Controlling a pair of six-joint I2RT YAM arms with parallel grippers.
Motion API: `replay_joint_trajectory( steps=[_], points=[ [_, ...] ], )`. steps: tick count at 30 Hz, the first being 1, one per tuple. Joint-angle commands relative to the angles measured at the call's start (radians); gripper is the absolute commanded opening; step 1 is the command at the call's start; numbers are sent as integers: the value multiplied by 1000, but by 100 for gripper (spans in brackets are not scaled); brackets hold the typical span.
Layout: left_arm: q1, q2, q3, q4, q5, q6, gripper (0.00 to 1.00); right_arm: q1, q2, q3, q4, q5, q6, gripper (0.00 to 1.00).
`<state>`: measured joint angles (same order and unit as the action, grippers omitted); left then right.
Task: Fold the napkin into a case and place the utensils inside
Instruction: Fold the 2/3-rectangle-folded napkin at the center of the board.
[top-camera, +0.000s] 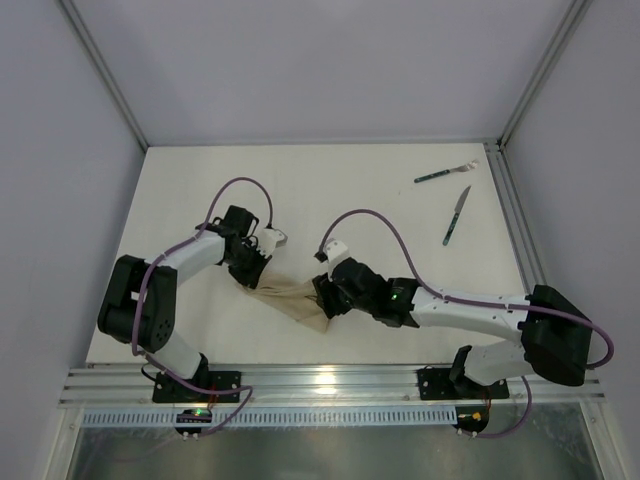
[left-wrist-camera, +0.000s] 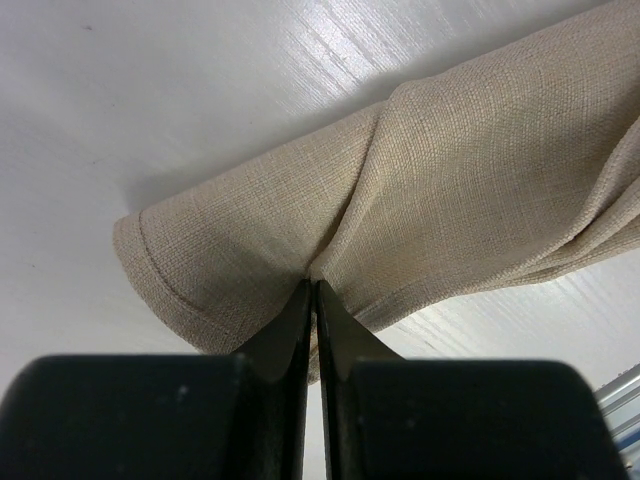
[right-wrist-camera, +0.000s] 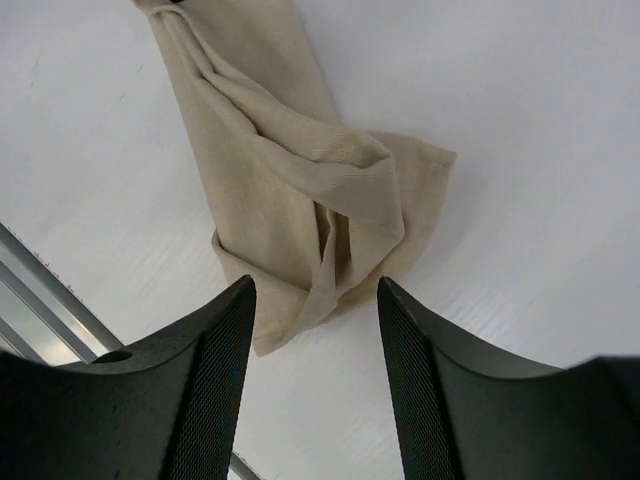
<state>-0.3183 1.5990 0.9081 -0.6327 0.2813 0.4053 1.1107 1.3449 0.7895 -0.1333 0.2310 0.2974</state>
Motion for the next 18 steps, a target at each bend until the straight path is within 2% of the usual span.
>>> replay_joint_trajectory(
  steps=[1,3,4,14,15,18],
  points=[
    [1,19,-44,13,-4,20,4,-67,-27,-82,50,-180,189,55],
    [1,18,-44,13,-4,21,4,-104,-10,-102,107,-216,212,54],
    [-1,18,-44,13,-4,23,4,-113,0,-105,116,-282,218,54],
    [-1,4,-54,10,-14,26,4,-144,94,-131,218,-394,246,44],
    [-1,3,-55,8,-13,29,4,-146,102,-130,215,-392,246,42],
    [-2,-11,-66,7,-11,41,4,-166,135,-130,204,-389,246,27]
  ],
)
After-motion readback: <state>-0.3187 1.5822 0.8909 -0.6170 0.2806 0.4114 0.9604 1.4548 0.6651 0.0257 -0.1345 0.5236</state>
